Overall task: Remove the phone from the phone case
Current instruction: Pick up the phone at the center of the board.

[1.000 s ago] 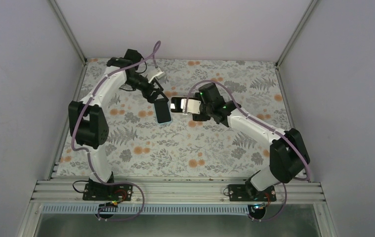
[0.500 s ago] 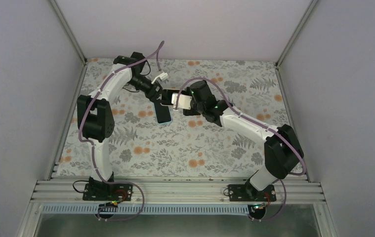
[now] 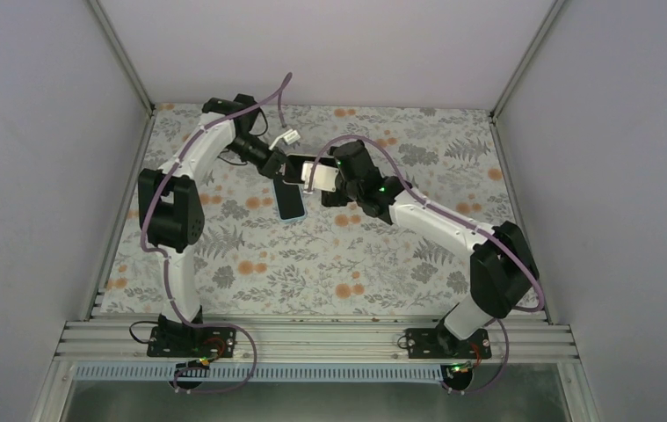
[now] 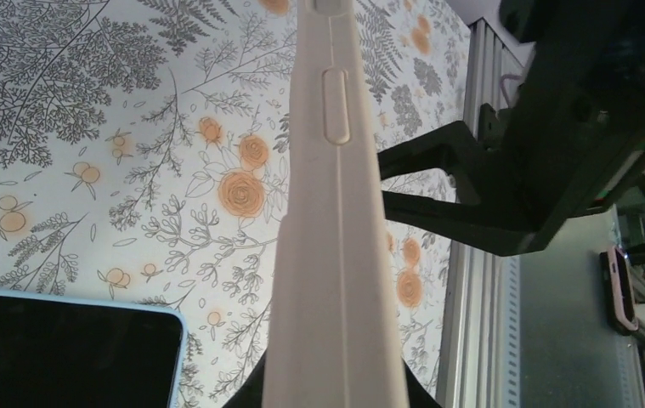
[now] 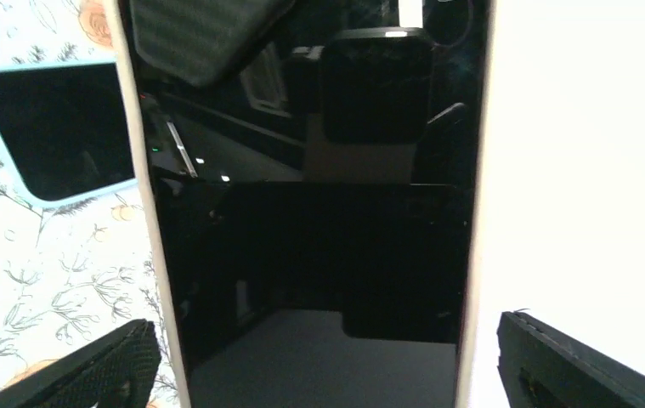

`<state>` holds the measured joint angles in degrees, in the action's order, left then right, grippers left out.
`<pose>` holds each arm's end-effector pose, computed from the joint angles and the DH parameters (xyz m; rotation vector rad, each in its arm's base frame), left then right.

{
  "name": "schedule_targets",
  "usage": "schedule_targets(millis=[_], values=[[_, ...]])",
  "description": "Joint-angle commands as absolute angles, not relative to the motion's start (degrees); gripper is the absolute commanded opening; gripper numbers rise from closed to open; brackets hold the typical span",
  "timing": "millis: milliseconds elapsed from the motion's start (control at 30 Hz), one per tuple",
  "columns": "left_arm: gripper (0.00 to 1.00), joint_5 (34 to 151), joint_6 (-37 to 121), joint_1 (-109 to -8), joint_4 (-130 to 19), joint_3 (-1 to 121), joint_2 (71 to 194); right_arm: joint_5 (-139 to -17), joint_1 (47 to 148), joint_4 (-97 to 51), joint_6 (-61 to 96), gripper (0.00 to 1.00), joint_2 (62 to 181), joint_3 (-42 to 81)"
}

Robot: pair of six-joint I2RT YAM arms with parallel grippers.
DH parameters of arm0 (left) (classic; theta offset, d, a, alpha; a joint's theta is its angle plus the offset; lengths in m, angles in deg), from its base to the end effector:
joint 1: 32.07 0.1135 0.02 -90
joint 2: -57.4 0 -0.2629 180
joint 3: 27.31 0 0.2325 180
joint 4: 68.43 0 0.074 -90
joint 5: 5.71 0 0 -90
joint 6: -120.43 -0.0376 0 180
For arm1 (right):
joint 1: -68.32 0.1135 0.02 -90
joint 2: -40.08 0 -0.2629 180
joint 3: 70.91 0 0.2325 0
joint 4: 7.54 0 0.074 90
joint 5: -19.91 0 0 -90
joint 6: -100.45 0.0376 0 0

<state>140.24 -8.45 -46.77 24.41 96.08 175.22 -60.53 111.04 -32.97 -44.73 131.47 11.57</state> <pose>0.3583 -0.1262 0.2736 1.1928 2.2899 -1.3280 0.2597 0.2314 0.2777 -1.5769 1.5005 -0.3053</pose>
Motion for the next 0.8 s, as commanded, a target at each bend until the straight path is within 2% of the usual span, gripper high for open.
schedule_targets(millis=[0, 200, 400, 533, 767], values=[[0.02, 140.69, -12.02, -47.36, 23.85, 97.80, 174.09, -65.50, 111.42, -42.20, -41.04, 1.00, 131.00, 15.78], [0.02, 134.12, -15.95, -47.34, 24.02, 96.07, 169.57, -81.23, 107.03, -58.63, -39.76, 1.00, 125.70, 15.67], [0.02, 121.44, -17.82, -48.57, 21.63, 90.07, 160.47, -100.84, 97.09, -80.37, -49.62, 1.00, 128.00, 22.71], [0.02, 111.40, -17.55, -50.81, 16.80, 83.27, 151.88, -105.45, 94.92, -90.96, -54.92, 1.00, 133.75, 29.53], [0.02, 109.10, -17.77, -54.35, 13.30, 75.26, 144.06, -108.54, 94.48, -95.97, -56.59, 1.00, 143.64, 39.72]])
